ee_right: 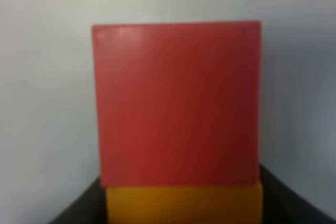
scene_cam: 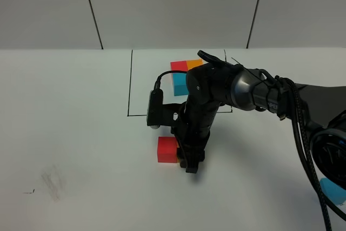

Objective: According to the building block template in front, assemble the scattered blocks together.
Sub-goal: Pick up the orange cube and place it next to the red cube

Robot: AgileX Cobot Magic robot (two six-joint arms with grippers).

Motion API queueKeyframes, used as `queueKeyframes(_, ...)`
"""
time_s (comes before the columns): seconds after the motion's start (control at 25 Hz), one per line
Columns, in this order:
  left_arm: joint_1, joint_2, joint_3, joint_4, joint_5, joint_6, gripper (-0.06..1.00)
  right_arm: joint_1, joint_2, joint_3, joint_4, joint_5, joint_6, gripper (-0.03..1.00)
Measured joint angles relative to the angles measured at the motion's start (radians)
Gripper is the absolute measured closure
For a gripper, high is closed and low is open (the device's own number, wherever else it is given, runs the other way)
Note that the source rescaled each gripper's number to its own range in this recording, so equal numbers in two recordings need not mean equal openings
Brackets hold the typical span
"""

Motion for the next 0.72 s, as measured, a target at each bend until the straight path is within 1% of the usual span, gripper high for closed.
queueKeyframes(0.12, 0.0, 0.0, 0.0, 0.0, 0.0, 0.0, 0.1, 0.001, 0.0, 0.0, 0.004, 0.0, 0.0, 0.27)
queueKeyframes(0.2, 0.0, 0.0, 0.0, 0.0, 0.0, 0.0, 0.1, 0.001, 0.0, 0.0, 0.005, 0.0, 0.011, 0.12)
queueKeyframes(0.24, 0.0, 0.0, 0.0, 0.0, 0.0, 0.0, 0.1, 0.001, 0.0, 0.0, 0.004, -0.001, 0.021, 0.06)
queueKeyframes(0.36, 0.0, 0.0, 0.0, 0.0, 0.0, 0.0, 0.1, 0.001, -0.002, 0.0, -0.004, -0.004, 0.041, -0.01)
queueKeyframes(0.56, 0.0, 0.0, 0.0, 0.0, 0.0, 0.0, 0.1, 0.001, -0.017, 0.001, -0.037, -0.003, 0.063, -0.02)
queueKeyframes(0.72, 0.0, 0.0, 0.0, 0.0, 0.0, 0.0, 0.1, 0.001, -0.073, 0.001, -0.08, 0.038, 0.089, -0.02)
